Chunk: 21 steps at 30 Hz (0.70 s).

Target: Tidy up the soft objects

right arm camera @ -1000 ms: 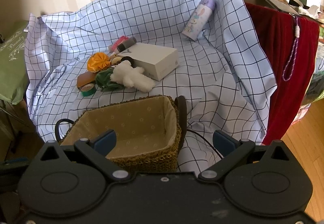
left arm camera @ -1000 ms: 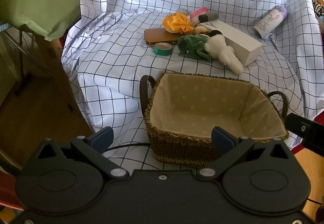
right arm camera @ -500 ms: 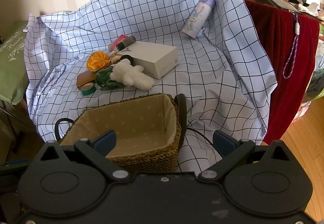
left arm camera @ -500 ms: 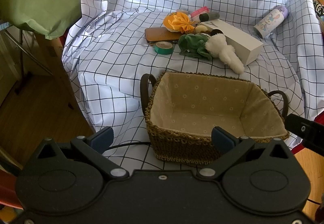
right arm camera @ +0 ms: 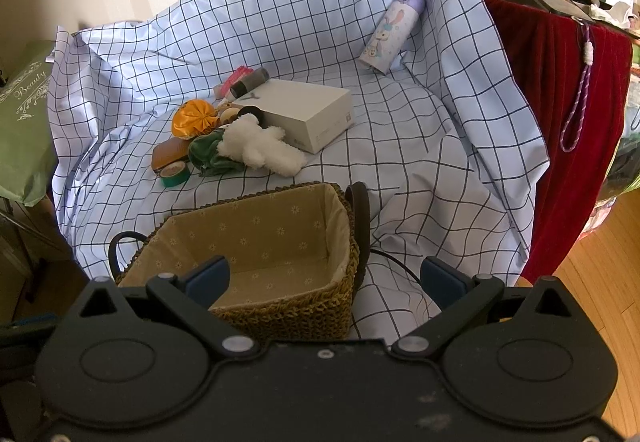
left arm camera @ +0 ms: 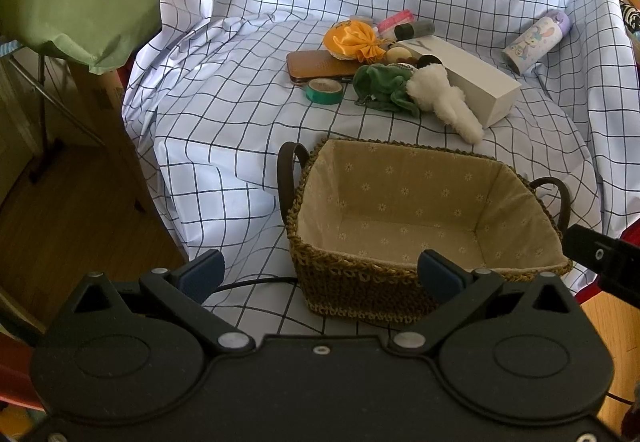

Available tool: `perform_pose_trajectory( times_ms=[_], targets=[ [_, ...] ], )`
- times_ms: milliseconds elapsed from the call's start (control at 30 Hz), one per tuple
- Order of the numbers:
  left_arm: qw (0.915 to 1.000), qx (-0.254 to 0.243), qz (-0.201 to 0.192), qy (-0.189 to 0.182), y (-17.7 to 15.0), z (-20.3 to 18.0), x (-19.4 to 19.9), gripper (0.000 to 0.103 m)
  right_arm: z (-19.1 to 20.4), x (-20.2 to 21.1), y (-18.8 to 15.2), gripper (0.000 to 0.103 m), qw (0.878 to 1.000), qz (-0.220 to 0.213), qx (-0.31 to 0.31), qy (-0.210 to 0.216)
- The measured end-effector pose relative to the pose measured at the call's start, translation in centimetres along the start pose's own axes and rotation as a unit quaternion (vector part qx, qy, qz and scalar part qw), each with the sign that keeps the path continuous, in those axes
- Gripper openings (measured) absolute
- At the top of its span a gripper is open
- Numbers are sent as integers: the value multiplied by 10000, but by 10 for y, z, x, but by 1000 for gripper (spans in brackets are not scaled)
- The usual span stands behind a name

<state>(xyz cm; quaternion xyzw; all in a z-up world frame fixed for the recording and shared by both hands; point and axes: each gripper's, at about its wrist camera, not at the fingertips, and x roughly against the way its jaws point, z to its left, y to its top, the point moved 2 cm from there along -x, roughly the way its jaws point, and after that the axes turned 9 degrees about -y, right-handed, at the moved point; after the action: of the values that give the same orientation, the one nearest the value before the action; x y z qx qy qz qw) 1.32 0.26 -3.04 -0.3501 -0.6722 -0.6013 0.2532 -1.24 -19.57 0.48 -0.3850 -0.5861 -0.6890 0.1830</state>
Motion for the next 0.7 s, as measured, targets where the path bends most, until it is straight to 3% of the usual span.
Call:
perform_pose_trajectory(
  times_ms=[433, 700],
  targets=[
    [9995, 211, -158, -154, 1, 8, 5, 99, -3, -2, 2, 102, 9999, 35, -85, 49],
    [9991, 148, -238, -307, 9, 6, 3, 99, -1, -3, 7, 102, 9997, -201, -103, 111]
  ],
)
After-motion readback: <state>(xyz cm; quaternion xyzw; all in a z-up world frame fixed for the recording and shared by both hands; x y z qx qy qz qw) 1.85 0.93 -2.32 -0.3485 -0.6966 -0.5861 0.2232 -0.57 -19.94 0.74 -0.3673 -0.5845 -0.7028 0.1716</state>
